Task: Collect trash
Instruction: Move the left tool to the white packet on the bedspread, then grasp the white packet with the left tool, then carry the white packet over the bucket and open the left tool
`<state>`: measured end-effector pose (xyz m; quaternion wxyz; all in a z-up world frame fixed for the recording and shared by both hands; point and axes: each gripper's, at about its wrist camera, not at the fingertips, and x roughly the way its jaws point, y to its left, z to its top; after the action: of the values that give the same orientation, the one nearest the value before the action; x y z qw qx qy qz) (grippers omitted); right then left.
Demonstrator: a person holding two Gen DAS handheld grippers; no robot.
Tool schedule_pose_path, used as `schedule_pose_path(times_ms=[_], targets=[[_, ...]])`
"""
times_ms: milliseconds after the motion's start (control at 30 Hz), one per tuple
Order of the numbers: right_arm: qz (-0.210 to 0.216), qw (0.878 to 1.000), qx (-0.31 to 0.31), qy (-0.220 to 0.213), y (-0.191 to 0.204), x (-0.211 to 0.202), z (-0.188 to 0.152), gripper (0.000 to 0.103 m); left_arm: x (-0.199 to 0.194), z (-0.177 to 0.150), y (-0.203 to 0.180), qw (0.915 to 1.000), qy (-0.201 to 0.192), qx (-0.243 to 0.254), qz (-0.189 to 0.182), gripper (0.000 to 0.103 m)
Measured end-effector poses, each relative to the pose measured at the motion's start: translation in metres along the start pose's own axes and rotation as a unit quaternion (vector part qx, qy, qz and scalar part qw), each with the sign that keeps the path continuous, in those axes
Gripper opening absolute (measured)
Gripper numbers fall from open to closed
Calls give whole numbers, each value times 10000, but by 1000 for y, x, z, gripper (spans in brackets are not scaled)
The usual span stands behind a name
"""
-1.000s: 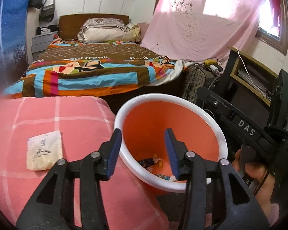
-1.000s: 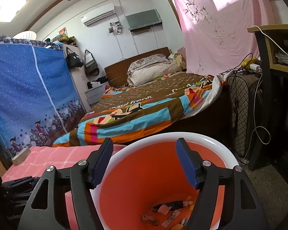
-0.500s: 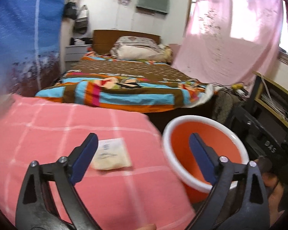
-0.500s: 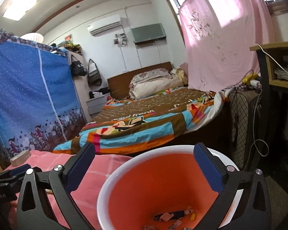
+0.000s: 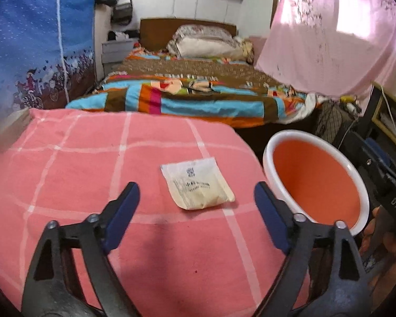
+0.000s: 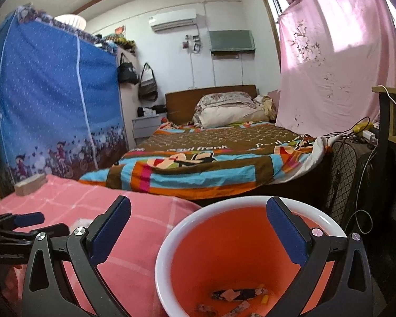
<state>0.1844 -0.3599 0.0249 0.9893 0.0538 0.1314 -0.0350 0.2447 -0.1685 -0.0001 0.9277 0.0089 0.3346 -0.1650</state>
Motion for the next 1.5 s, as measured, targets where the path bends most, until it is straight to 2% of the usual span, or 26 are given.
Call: schedule_pose_path(times_ms=[133,200,433,600,733,967,1133,1267,1500], targets=[[-40,9998,-25,199,-1,6,-4,103,15,-1,0,9994,302,-79,-143,76],[-182,9989,-103,431,-2,13,-7,103,21,0,-1,9990,404,-104,-156,70],[-324,9938,-133,1054,-7,32,-21,103,21,-4,-7,9993,369,48,-45,58],[-262,9933,-148,1119,-6,33,-25,103,21,-5,-15,9988,361,332,30,52],[-271,9931,-123,1136,-6,32,-27,103,18,-5,-17,9986,347,385,-91,46],[-435,9936,104,1041,-21,26,-22,103,15,-3,-29,9964,257,28,-811,45],[-766,9928,351,857,-39,18,-17,103,18,4,-64,9925,141,188,-1199,46],[-1074,9899,641,674,-59,9,-14,103,26,7,-88,9876,249,267,-1526,50],[-1227,9845,1062,669,-82,3,-14,103,26,4,-90,9864,323,200,-1598,55]])
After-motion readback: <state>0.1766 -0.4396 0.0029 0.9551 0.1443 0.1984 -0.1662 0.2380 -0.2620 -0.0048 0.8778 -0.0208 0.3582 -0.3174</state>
